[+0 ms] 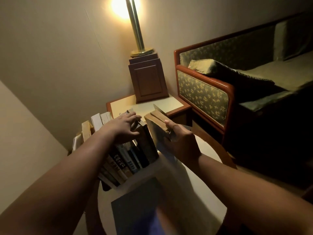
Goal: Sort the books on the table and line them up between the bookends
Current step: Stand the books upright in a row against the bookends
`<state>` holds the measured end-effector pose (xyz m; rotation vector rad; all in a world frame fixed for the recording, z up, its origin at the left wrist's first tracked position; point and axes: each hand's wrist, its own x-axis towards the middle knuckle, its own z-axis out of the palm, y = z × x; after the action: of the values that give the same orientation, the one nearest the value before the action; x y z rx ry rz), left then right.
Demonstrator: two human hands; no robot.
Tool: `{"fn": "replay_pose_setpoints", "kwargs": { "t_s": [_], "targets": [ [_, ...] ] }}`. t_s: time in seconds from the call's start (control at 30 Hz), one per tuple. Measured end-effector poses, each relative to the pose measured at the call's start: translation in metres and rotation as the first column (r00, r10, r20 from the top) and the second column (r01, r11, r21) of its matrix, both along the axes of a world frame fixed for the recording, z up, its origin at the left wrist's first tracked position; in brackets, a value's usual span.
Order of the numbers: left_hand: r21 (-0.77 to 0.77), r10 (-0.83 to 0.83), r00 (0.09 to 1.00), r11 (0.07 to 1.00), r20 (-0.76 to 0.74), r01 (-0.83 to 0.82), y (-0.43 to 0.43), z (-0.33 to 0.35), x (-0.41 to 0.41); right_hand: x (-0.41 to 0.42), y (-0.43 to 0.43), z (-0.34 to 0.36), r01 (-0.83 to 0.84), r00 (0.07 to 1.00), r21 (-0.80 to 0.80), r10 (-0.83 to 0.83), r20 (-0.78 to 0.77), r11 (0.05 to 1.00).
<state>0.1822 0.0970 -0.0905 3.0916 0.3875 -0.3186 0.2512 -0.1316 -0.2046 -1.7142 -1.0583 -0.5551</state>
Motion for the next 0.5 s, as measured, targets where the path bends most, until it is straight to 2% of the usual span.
{"fn": "replay_pose_setpoints", "kwargs": {
  "t_s": [0.13,0.27,0.33,0.37,0.43,0.5],
  "targets": [
    [-0.021,-0.011,1.0,1.0,0.013,0.012,0.001,0.001,0.0,0.013,0.03,-0.005,0.002,0.999,0.002,-0.002,-0.036,1.0],
    [-0.031,-0.009,0.999,0.999,0.049,0.011,0.003,-0.001,-0.001,0.022,0.051,-0.005,-0.092,0.995,0.05,0.094,-0.041,0.995],
    [-0.022,-0.006,0.998,1.0,0.055,0.007,0.003,-0.001,-0.003,0.027,0.055,-0.01,-0.149,0.979,0.004,0.148,-0.139,0.989],
    [-0.02,-0.008,0.999,1.0,0.049,0.009,0.002,-0.001,-0.003,0.029,0.055,-0.013,-0.176,0.958,-0.034,0.163,-0.234,0.984],
    [-0.021,-0.013,0.999,1.0,0.039,0.014,0.001,0.0,-0.003,0.032,0.052,-0.019,-0.224,0.896,-0.089,0.169,-0.411,0.971],
    [-0.015,-0.022,0.999,1.0,0.035,0.023,0.002,0.0,-0.003,0.034,0.048,-0.021,-0.273,0.838,-0.097,0.187,-0.512,0.957]
  ]
}}
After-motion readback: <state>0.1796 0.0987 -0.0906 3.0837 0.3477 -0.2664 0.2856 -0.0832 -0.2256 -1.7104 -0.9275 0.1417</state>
